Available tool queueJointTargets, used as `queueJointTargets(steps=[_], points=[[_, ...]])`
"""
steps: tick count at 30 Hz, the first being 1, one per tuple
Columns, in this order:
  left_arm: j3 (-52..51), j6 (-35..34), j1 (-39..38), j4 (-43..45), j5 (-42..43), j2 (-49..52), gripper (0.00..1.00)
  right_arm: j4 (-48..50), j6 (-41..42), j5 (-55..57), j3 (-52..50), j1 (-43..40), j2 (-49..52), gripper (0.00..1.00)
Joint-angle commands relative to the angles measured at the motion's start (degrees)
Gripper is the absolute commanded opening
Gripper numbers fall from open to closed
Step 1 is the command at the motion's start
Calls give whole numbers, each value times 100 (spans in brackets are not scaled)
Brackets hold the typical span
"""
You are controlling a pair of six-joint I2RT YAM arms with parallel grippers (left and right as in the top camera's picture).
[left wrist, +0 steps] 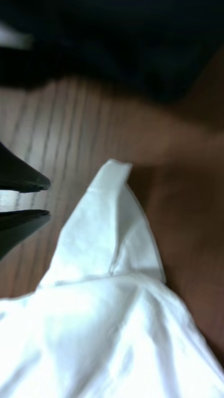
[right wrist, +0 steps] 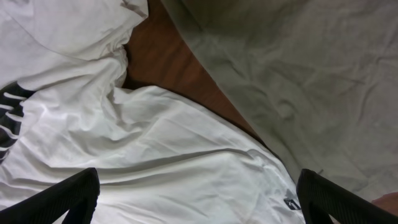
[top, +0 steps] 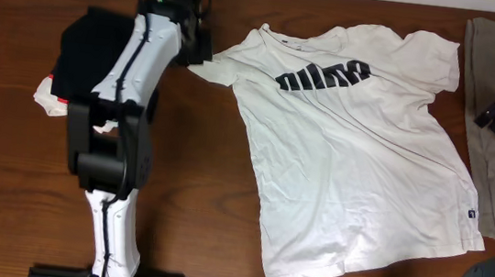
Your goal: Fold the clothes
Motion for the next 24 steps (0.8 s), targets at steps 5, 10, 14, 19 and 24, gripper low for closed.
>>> queueJointTargets(steps=[5,10,14,19,24], points=[[-155,251,13,505,94,247,13,-2,-39,55,0,-22,24,99],[-155,249,11,839,118,247,6,-2,-39,55,0,-22,24,99],[-155,249,7,901,313,267,6,-2,-39,55,0,-22,24,99],[-155,247,-70,1126,354,468,6,-2,-39,55,0,-22,24,99],[-155,249,-107,1386,350,813,7,-4,-39,55,0,-22,24,99]])
